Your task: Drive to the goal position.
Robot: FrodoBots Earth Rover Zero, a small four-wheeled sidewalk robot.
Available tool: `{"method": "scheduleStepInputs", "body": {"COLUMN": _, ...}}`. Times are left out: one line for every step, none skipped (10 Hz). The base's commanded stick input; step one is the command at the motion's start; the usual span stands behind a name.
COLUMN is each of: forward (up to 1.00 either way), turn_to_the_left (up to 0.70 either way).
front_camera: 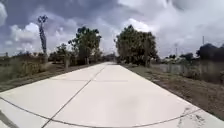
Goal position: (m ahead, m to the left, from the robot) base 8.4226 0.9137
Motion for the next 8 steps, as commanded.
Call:
{"method": "scheduleStepInputs", "body": {"forward": 0.85, "turn_to_the_left": 0.00}}
{"method": "scheduleStepInputs", "body": {"forward": 0.85, "turn_to_the_left": 0.00}}
{"method": "scheduleStepInputs", "body": {"forward": 0.85, "turn_to_the_left": 0.00}}
{"method": "scheduleStepInputs", "body": {"forward": 0.85, "turn_to_the_left": 0.00}}
{"method": "scheduleStepInputs", "body": {"forward": 0.85, "turn_to_the_left": 0.00}}
{"method": "scheduleStepInputs", "body": {"forward": 0.85, "turn_to_the_left": 0.00}}
{"method": "scheduleStepInputs", "body": {"forward": 0.85, "turn_to_the_left": 0.00}}
{"method": "scheduleStepInputs", "body": {"forward": 0.85, "turn_to_the_left": 0.00}}
